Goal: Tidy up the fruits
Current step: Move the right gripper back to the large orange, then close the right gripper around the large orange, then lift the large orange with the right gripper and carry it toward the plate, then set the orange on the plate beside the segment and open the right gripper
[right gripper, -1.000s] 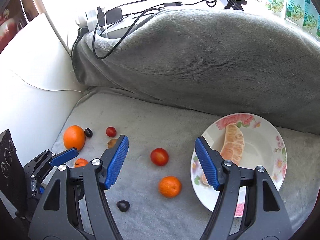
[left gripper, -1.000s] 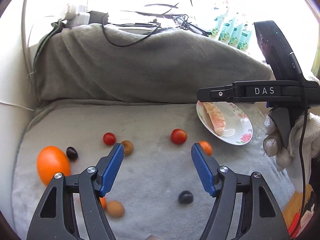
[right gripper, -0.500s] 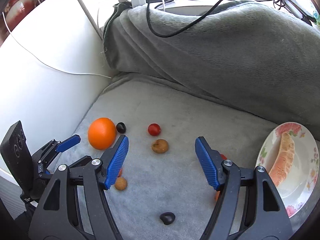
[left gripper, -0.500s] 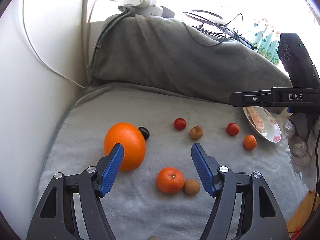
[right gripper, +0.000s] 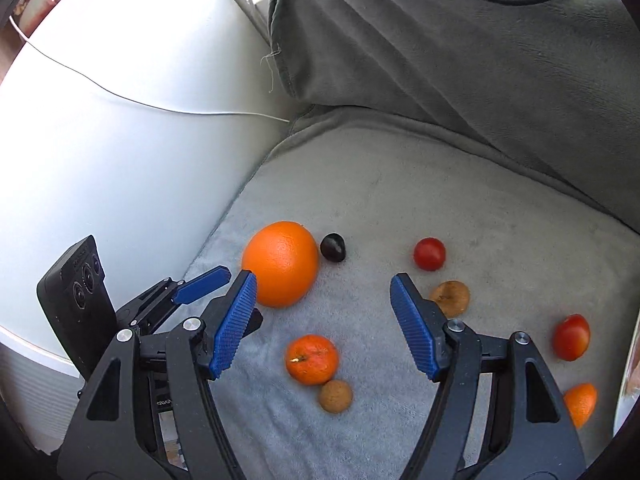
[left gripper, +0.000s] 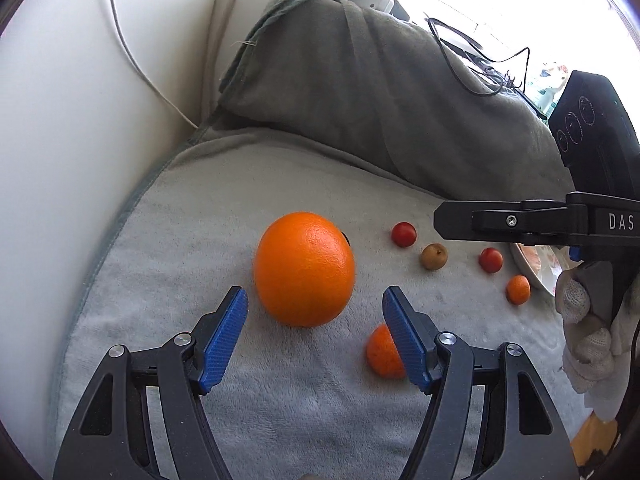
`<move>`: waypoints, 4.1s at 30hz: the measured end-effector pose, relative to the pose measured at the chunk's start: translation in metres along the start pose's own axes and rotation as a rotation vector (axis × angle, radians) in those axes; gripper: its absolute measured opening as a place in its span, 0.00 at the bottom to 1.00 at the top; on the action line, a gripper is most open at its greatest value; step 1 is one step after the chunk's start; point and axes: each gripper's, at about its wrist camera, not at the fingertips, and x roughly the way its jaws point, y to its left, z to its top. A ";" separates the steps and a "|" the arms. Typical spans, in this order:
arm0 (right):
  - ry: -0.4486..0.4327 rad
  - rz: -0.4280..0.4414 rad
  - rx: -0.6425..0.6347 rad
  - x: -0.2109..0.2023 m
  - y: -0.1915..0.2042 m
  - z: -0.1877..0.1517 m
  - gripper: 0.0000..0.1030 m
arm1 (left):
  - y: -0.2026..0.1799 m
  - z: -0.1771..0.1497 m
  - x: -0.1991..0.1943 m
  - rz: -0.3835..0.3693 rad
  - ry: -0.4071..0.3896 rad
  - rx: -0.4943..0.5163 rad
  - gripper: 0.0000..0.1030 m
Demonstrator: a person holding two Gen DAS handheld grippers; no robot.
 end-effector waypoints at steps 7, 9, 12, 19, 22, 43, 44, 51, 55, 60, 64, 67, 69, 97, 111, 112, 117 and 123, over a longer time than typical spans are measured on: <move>0.050 0.051 0.063 0.032 0.002 0.005 0.70 | 0.009 -0.001 0.012 -0.036 0.025 -0.040 0.67; 0.061 0.060 0.076 0.041 0.004 0.008 0.70 | 0.014 -0.001 0.014 -0.051 0.029 -0.058 0.66; 0.073 0.069 0.092 0.050 0.004 0.009 0.70 | 0.019 -0.003 0.016 -0.065 0.035 -0.073 0.66; 0.079 0.079 0.131 0.071 0.004 0.017 0.70 | 0.021 -0.005 0.018 -0.070 0.042 -0.079 0.66; 0.081 0.082 0.135 0.073 0.005 0.017 0.70 | 0.022 -0.006 0.019 -0.071 0.050 -0.083 0.61; 0.086 0.124 0.153 0.077 0.009 0.015 0.63 | 0.015 -0.003 0.022 -0.050 0.050 -0.056 0.57; 0.085 0.125 0.152 0.076 0.009 0.014 0.63 | 0.014 -0.003 0.022 -0.049 0.049 -0.055 0.57; 0.075 0.127 0.147 0.067 0.008 0.014 0.63 | 0.005 -0.003 0.014 -0.050 0.038 -0.040 0.57; 0.061 0.131 0.148 0.058 0.005 0.013 0.63 | -0.006 -0.002 0.010 -0.048 0.029 -0.025 0.57; 0.037 0.133 0.149 0.043 0.000 0.011 0.63 | -0.022 -0.001 0.005 -0.052 0.018 0.000 0.57; 0.017 0.130 0.155 0.032 -0.006 0.007 0.63 | -0.034 0.000 0.004 -0.057 0.012 0.022 0.57; 0.006 0.125 0.162 0.024 -0.012 0.004 0.63 | -0.043 0.000 0.004 -0.065 0.013 0.036 0.57; -0.001 0.120 0.164 0.018 -0.015 0.001 0.63 | -0.048 -0.002 0.003 -0.072 0.012 0.045 0.57; -0.138 0.037 0.253 -0.093 -0.093 -0.050 0.63 | -0.169 -0.001 0.017 -0.206 0.032 0.212 0.57; -0.190 -0.012 0.342 -0.144 -0.154 -0.084 0.62 | -0.239 -0.004 0.044 -0.282 0.082 0.303 0.57; -0.194 -0.016 0.349 -0.148 -0.158 -0.086 0.62 | -0.244 -0.003 0.047 -0.287 0.086 0.310 0.57; -0.214 -0.033 0.382 -0.167 -0.181 -0.097 0.62 | -0.267 -0.004 0.055 -0.314 0.103 0.343 0.57; -0.231 -0.055 0.420 -0.183 -0.204 -0.107 0.62 | -0.288 -0.009 0.061 -0.342 0.129 0.375 0.57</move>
